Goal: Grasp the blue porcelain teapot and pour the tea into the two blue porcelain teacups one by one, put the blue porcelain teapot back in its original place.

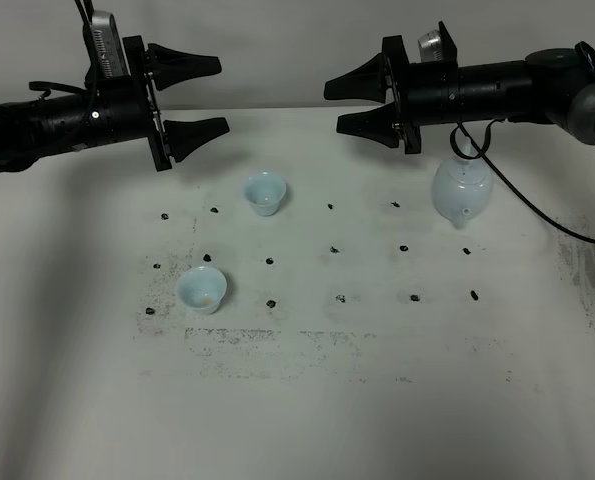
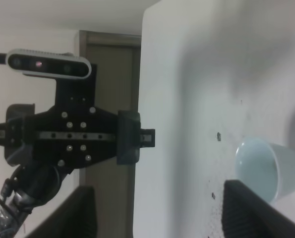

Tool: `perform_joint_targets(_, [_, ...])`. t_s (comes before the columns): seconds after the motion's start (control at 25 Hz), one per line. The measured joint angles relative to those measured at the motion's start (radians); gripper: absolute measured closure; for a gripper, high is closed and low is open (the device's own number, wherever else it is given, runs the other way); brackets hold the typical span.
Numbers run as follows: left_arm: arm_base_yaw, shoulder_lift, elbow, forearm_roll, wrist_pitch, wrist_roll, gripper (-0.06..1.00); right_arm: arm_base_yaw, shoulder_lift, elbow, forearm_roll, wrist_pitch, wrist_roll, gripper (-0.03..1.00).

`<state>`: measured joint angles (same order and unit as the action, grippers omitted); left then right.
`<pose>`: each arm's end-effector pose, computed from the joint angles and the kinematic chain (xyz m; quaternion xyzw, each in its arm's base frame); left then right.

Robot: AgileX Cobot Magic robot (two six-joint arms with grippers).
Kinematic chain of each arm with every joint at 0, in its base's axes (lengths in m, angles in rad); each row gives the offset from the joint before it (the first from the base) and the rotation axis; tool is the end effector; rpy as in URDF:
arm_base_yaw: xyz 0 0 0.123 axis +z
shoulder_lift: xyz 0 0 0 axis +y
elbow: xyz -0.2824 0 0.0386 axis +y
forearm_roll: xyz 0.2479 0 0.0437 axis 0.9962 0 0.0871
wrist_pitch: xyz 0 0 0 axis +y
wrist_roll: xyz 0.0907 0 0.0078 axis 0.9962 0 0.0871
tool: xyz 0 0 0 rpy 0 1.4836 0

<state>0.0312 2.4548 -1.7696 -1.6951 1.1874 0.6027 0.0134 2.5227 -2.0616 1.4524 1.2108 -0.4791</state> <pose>0.4988 -0.0683 0.1387 -0.1535 0.7309 -0.6504 0.1387 0.5187 0.0916 0.1632 0.0488 0.7832 0.6043 0.1380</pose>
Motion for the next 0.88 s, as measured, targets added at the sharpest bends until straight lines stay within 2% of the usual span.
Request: perform_joint_targets(0.88, [0.000, 0.000, 0.000, 0.000, 0.000, 0.000, 0.19, 0.000, 0.000, 0.000, 0.005, 0.000, -0.002, 0.40])
